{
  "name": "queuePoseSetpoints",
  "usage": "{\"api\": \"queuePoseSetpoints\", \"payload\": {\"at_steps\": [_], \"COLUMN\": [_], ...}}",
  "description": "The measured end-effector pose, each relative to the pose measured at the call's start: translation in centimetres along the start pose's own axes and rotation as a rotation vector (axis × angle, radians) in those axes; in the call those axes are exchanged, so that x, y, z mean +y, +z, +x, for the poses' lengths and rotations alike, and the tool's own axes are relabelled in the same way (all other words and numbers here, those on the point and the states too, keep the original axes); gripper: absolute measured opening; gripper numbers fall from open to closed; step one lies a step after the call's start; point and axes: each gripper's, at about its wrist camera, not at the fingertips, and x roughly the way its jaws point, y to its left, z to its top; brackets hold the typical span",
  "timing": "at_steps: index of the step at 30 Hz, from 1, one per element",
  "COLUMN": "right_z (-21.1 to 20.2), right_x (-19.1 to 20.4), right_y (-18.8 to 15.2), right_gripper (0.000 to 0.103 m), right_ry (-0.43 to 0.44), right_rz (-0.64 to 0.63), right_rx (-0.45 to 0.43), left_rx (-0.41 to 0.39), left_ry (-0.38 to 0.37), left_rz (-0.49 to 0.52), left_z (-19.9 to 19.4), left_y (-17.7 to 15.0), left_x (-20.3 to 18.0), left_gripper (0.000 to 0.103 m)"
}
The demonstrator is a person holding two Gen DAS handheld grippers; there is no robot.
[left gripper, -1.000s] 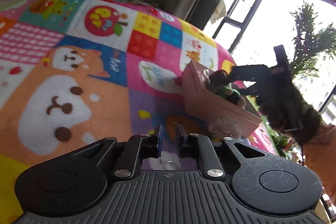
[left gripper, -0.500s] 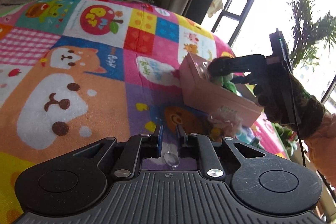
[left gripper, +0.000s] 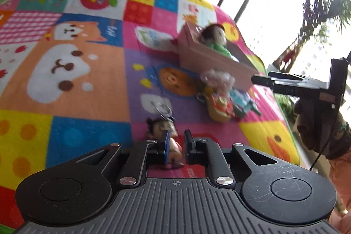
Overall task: Organize objects
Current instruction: 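Grasp the red-and-yellow lens toy with the left gripper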
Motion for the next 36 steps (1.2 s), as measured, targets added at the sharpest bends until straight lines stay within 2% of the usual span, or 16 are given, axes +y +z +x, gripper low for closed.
{"api": "queuePoseSetpoints", "payload": {"at_steps": [2,5,8,11,14,17,18,21,22,25,28,30,32,33,35,36], "right_z": [-0.9,-1.7,-2.0,-2.1,-1.9,-1.5,-1.4,-1.5,-1.5,-1.4,-1.1,-1.0,-0.8,-0.7,-0.2,0.0], "right_x": [0.9,2.1,3.0,3.9,4.1,3.9,3.8,3.7,3.6,3.2,3.0,2.7,2.2,2.0,1.4,1.0], "right_y": [-2.4,-5.0,-6.5,-7.4,-7.5,-7.5,-7.5,-7.6,-7.6,-7.5,-7.4,-7.4,-7.4,-7.4,-7.3,-7.3], "right_gripper": [0.084,0.084,0.088,0.09,0.091,0.093,0.093,0.094,0.096,0.098,0.098,0.1,0.103,0.103,0.103,0.103], "right_ry": [0.0,0.006,0.018,0.018,0.022,0.035,0.035,0.031,0.028,0.034,0.027,0.026,0.034,0.038,0.035,0.036], "right_rz": [-0.013,-0.022,-0.036,-0.059,-0.064,-0.039,-0.037,-0.022,-0.015,0.008,0.036,0.06,0.087,0.101,0.148,0.183], "right_rx": [0.016,0.039,0.042,0.032,0.035,0.047,0.05,0.046,0.045,0.047,0.065,0.07,0.079,0.091,0.117,0.129], "left_rx": [-0.002,0.003,0.046,0.063,0.046,-0.013,-0.034,-0.063,-0.059,0.023,0.115,0.111,0.129,0.136,0.157,0.172], "left_ry": [0.016,0.076,0.163,0.206,0.191,0.083,0.078,0.188,0.212,0.139,0.102,0.099,0.077,0.065,0.032,0.011], "left_rz": [0.053,0.07,0.089,0.11,0.106,0.095,0.103,0.152,0.162,0.174,0.248,0.296,0.332,0.34,0.356,0.365], "left_z": [0.4,1.5,3.3,4.0,3.7,2.2,1.6,0.3,0.2,1.4,3.9,4.9,5.6,5.9,6.8,7.2], "left_y": [-0.1,0.3,0.4,0.0,-0.2,0.0,0.2,0.5,0.4,0.1,-1.0,-1.6,-1.7,-1.7,-1.7,-1.7], "left_x": [-1.2,-2.3,-2.8,-3.1,-3.0,-3.7,-4.0,-4.6,-4.5,-5.1,-7.2,-8.4,-9.4,-9.8,-10.5,-10.9], "left_gripper": [0.015,0.014,0.013,0.014,0.016,0.016,0.017,0.018,0.019,0.019,0.019,0.029,0.052,0.058,0.089,0.095]}}
